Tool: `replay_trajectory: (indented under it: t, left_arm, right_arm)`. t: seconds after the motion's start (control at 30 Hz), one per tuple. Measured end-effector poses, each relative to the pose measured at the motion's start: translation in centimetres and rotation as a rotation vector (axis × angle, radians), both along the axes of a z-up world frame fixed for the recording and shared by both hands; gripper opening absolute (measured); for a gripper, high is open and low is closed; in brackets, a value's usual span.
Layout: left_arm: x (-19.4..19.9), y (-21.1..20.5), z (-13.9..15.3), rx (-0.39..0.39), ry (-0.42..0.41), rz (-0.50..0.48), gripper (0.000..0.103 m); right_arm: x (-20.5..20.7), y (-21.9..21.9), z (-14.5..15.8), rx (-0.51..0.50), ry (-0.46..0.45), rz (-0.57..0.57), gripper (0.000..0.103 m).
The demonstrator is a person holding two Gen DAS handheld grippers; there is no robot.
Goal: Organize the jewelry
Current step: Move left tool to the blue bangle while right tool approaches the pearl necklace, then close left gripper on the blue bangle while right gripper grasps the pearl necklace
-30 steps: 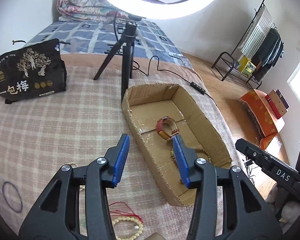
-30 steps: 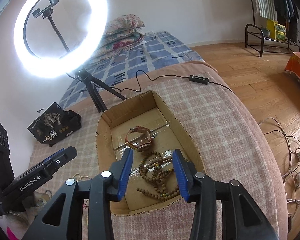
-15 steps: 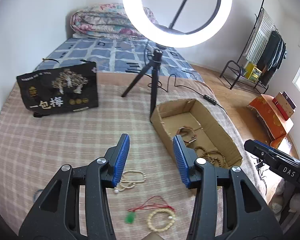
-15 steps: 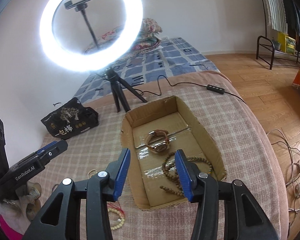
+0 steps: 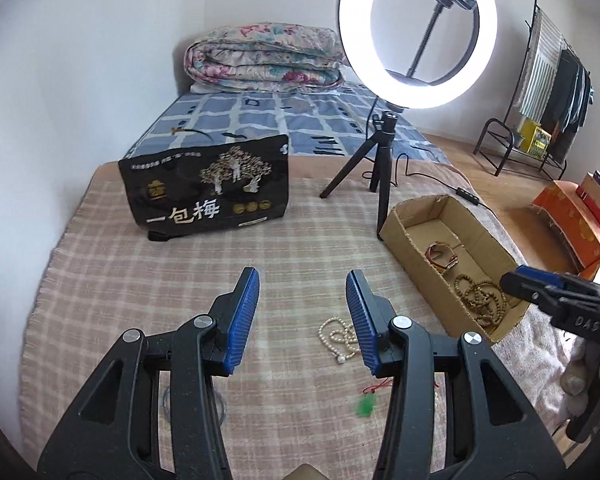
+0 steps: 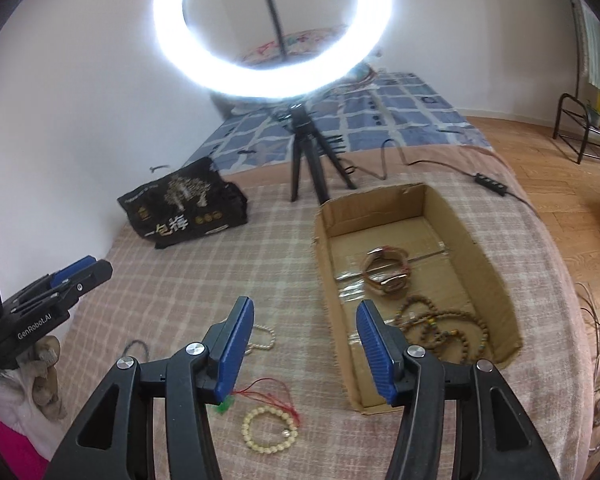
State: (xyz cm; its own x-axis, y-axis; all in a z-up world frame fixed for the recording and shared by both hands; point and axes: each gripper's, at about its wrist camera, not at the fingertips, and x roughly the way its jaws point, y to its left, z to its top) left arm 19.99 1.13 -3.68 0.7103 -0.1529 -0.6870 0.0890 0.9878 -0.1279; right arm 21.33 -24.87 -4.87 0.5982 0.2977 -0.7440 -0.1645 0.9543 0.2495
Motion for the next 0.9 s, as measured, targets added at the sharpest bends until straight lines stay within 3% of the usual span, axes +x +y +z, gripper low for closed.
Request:
replay_trajectory:
  t: [0.47, 0.8, 0.83, 0.9]
  left_arm:
    - [-1.8, 7.4, -2.0, -0.014, 0.091, 0.062, 0.046]
    - [-2.0, 12.8, -6.8, -0.074, 0.231, 0.133, 0.046]
    - [-2.0, 13.0, -7.2, -0.072, 0.242, 0.135, 0.048]
    - [-1.9, 13.5, -8.6, -0.090, 0.292, 0.149, 0.066]
  right_arm:
    - [3.4, 8.5, -5.6, 0.002, 0.188, 0.156, 0.056]
    - [5.2, 10.7, -9.0, -0.046, 0.276, 0.158, 0.055]
    - [5.3, 10.8, -9.2, -0.048, 0.279, 0.156, 0.055]
    - [5.5, 10.9, -9.4, -0.052, 0.283, 0.153, 0.055]
